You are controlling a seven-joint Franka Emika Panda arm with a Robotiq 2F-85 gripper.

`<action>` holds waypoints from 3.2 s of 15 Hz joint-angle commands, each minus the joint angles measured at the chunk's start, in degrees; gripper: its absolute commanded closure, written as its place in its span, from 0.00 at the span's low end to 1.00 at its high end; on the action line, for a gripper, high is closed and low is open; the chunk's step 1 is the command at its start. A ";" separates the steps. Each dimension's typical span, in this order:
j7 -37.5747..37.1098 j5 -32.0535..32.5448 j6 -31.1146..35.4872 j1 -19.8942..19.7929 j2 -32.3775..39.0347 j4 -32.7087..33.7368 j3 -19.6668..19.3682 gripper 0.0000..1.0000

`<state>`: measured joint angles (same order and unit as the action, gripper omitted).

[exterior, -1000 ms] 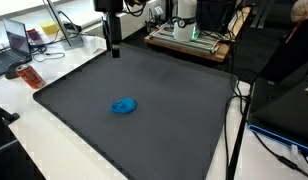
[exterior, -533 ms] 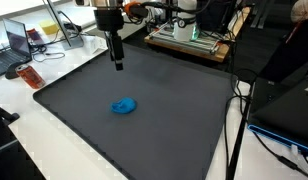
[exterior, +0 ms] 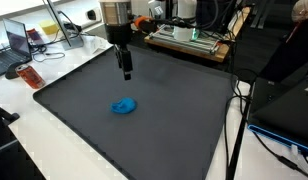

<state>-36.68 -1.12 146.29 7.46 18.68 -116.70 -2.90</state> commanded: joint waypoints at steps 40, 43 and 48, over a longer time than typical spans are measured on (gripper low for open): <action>-11.97 9.98 -48.41 5.83 42.06 68.27 -0.18 0.00; -9.34 8.24 -53.25 4.51 44.80 73.76 -0.32 0.00; -6.82 5.15 -59.10 2.29 48.25 81.47 0.02 0.00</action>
<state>-45.56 6.84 91.45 11.48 63.18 -43.03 -3.87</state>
